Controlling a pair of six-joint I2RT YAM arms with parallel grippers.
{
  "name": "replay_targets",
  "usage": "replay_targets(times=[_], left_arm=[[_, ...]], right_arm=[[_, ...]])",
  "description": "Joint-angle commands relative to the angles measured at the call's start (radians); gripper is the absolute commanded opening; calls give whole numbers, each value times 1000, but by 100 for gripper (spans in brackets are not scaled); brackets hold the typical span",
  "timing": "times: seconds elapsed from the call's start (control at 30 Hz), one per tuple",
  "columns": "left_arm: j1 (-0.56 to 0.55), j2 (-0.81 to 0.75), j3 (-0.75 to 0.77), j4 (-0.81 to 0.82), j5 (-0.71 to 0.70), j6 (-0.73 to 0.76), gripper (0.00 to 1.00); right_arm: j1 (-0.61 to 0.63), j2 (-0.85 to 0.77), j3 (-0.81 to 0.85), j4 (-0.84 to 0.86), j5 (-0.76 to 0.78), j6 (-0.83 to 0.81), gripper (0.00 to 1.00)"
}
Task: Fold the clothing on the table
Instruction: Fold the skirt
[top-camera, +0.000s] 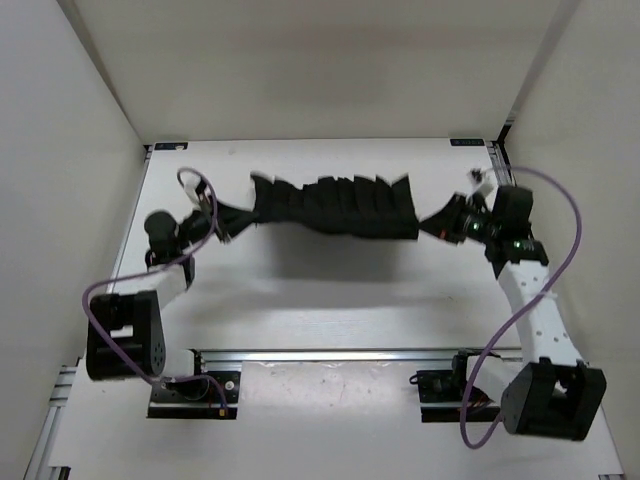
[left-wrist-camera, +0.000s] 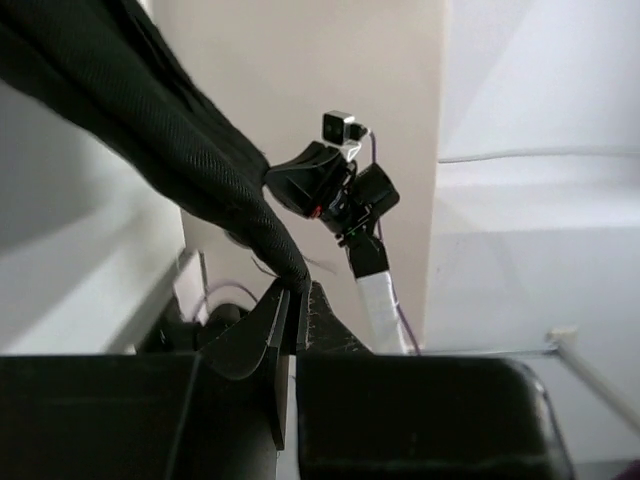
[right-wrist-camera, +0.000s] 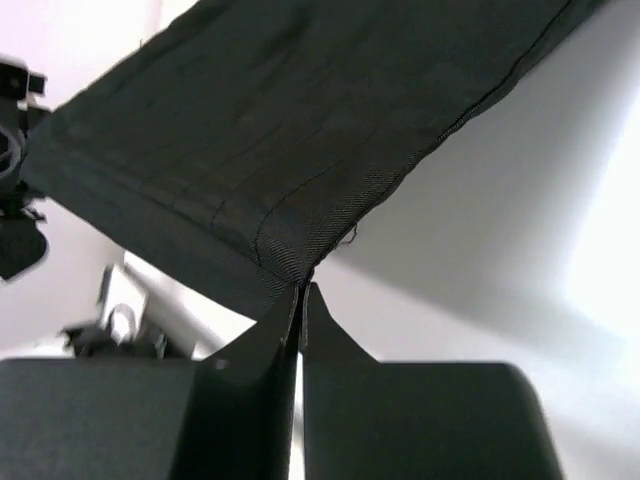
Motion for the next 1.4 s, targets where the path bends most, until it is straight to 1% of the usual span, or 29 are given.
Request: replay_targets(times=[0.0,0.03,0.07,0.13,0.17,0.2,0.23,0.3,0.33,0.37,0.4,0.43,0.5,0.57,0.6,0.7,0.77,0.83,0.87,0.9,0.93,1.03,1.07,1.1,1.13,1.17,1.23,1.3,1.37], left_arm=[[-17,-170,-265,111,-27,-102,0],[-39,-204,-333,160,-25,-147,0],[-46,-264,-367,182,-19,-175,0],[-45,-335,-468,269,-13,-271,0],[-45,-361,-483,308,-19,-295,0],[-42,-373,-502,305,-19,-296,0],[-43,-372,-499,263,-20,-269,0],[-42,-358,-468,157,-22,-183,0],[-39,-340,-441,73,-13,-116,0],[-39,-330,-416,-44,-26,-30,0],[-31,-306,-401,-175,-31,16,0],[-33,-286,-370,-248,-52,111,0],[-11,-248,-324,-504,-89,293,0],[-1,-220,-261,-664,-123,402,0],[1,-200,-234,-730,-140,453,0],[-10,-166,-198,-798,-168,489,0],[-27,-146,-197,-789,-174,488,0],[-50,-123,-191,-792,-182,491,0],[-60,-111,-197,-766,-177,466,0],[-60,-108,-204,-738,-166,443,0],[-95,-103,-201,-727,-159,434,0],[-112,-115,-204,-666,-102,383,0],[-106,-128,-217,-614,-97,339,0],[-116,-135,-238,-524,-68,272,0],[-122,-151,-249,-405,-47,186,0],[-126,-167,-284,-270,-25,140,0],[-137,-212,-353,-121,-10,-29,0],[-145,-267,-393,-56,0,-83,0],[-155,-293,-440,-39,-4,-109,0]], right_arm=[[-3,-144,-110,-234,32,12,0],[11,-200,-121,-300,35,18,0],[32,-245,-117,-340,56,25,0],[69,-308,-95,-450,101,41,0],[91,-329,-87,-473,117,42,0],[97,-340,-86,-490,119,58,0],[111,-351,-87,-497,125,68,0],[115,-318,-106,-456,116,77,0],[103,-302,-122,-425,104,81,0],[82,-267,-139,-397,90,91,0],[60,-230,-147,-345,66,97,0],[57,-213,-170,-302,56,116,0],[-4,-149,-202,-235,39,141,0],[-27,-114,-221,-201,44,178,0],[-44,-91,-222,-213,32,189,0],[-40,-63,-183,-279,39,181,0],[-35,-60,-152,-387,78,155,0],[-44,-64,-123,-455,76,137,0],[-46,-64,-107,-492,75,126,0],[-38,-66,-98,-504,59,120,0],[-27,-69,-86,-542,61,106,0],[12,-81,-44,-636,47,89,0],[16,-86,-31,-670,50,80,0],[38,-101,-34,-699,36,75,0],[49,-112,-23,-717,35,77,0],[75,-131,-18,-754,35,75,0],[100,-167,-21,-809,29,83,0],[135,-201,-44,-855,30,112,0],[180,-248,-73,-854,27,150,0]])
